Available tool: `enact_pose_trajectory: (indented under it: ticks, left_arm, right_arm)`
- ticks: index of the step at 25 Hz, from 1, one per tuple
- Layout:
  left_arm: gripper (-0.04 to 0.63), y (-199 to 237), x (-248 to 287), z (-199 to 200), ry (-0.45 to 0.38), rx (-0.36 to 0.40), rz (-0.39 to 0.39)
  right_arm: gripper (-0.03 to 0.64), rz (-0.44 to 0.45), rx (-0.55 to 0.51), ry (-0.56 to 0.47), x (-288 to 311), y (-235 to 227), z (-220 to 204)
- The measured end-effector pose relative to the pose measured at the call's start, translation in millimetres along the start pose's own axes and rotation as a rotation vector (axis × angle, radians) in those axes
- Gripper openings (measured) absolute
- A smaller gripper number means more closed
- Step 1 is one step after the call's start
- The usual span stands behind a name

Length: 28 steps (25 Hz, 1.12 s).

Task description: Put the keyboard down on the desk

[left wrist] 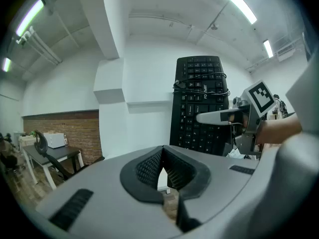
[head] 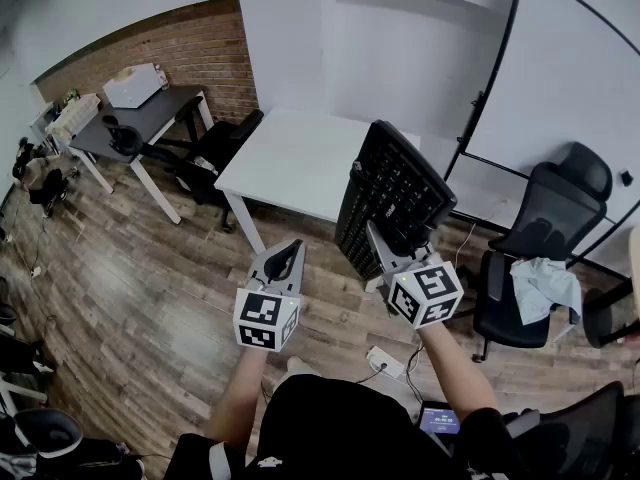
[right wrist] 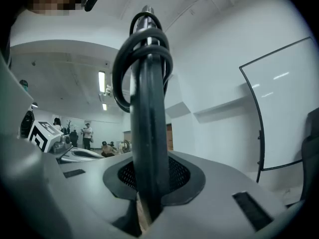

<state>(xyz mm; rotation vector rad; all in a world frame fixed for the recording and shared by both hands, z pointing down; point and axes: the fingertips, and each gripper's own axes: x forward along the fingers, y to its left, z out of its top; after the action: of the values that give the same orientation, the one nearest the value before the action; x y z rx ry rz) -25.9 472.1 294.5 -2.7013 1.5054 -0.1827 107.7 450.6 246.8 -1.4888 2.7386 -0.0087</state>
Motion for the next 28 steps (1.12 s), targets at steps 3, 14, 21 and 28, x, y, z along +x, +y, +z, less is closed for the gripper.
enact_pose_trajectory:
  ticks: [3, 14, 21, 28]
  left_arm:
    - [0.014, 1, -4, 3, -0.003, -0.004, 0.003]
    - [0.014, -4, -13, 1, 0.002, -0.013, -0.003]
    - [0.014, -4, -14, -9, 0.027, -0.012, -0.009]
    - [0.014, 21, 7, -13, 0.027, -0.019, -0.013]
  right_arm:
    - [0.098, -0.003, 0.006, 0.001, -2, 2, 1]
    - [0.098, -0.018, 0.045, 0.015, -12, 7, -6]
    - [0.098, -0.006, 0.041, 0.028, -10, 8, -16]
    - [0.098, -0.008, 0.045, 0.032, 21, 4, -17]
